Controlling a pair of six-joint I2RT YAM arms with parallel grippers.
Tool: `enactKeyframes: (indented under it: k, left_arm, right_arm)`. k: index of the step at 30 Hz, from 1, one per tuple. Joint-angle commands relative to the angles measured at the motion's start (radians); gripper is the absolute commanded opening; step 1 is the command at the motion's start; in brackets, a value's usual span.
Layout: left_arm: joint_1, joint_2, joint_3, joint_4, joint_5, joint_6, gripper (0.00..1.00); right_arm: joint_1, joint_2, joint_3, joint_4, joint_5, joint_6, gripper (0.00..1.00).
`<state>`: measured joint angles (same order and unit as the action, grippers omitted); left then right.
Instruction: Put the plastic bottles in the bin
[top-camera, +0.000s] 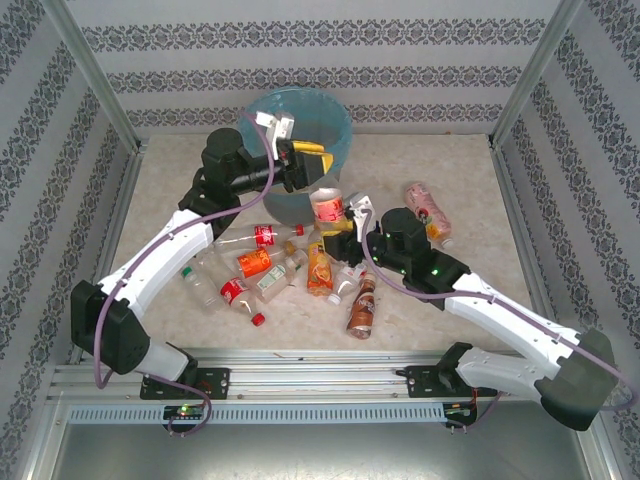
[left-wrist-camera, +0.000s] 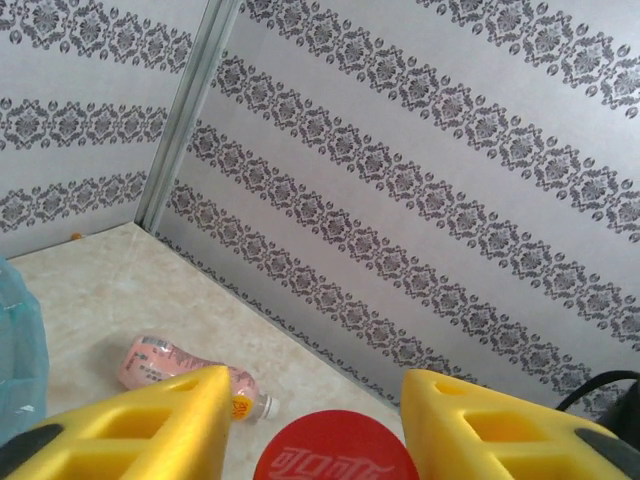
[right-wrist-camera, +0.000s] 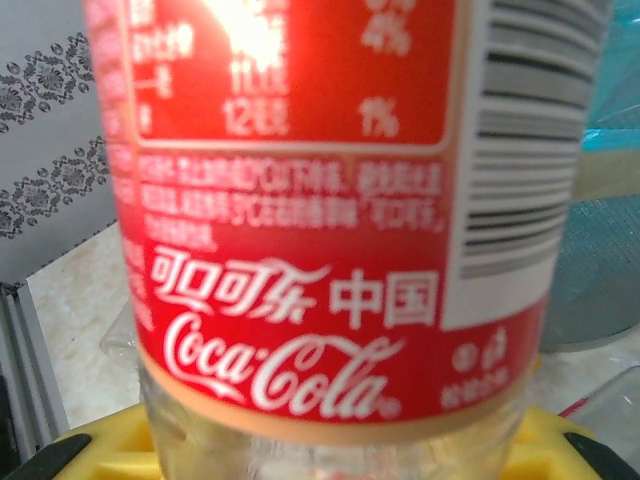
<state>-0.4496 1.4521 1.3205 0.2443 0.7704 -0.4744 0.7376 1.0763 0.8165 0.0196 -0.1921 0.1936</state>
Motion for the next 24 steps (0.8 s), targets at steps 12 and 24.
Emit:
enactKeyframes:
  k: [12,24]
  left_arm:
    - [0.019,-0.075,0.080,-0.075,-0.129,0.019,0.00]
    - [0.090,-0.061,0.273,0.020,-0.483,0.152,0.00]
  right_arm:
    - [0.032,-0.060,0.033,0.033,0.121,-0.001,0.72]
    - [0.032,-0.317,-0.078,0.031,0.371,0.017,0.70]
